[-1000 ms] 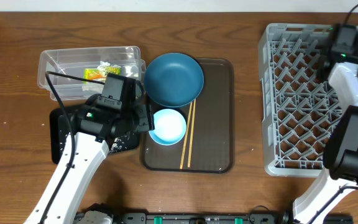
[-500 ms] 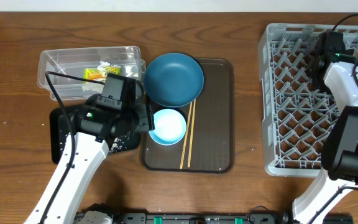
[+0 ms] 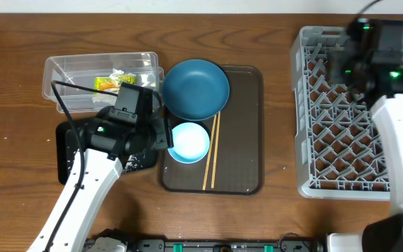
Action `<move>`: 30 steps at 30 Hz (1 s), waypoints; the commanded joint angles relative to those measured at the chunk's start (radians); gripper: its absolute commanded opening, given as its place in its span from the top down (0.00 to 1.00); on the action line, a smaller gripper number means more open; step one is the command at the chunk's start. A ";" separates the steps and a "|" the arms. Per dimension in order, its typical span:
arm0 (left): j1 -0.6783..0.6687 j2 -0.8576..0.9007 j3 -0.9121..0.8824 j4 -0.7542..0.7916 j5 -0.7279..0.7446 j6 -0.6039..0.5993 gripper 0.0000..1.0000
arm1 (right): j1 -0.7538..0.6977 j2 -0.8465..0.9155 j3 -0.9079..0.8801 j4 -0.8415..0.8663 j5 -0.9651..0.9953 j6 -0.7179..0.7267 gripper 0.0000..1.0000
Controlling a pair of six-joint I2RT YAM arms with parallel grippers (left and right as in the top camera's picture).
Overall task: Sort waste into correct bins and load items into the dishwasher rack
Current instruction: 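Reach the right gripper to the light blue bowl and grasp it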
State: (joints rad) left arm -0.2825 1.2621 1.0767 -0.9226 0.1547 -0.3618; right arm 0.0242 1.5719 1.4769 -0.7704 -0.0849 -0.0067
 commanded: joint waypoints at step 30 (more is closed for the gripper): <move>0.299 -0.002 0.007 -0.228 -0.208 -0.156 0.25 | 0.676 0.446 0.000 -0.072 -0.070 0.306 0.86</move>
State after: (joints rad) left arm 0.0113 1.2621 1.0767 -1.1458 -0.0338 -0.5018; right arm 0.7006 2.0209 1.4761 -0.8444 -0.1967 0.2707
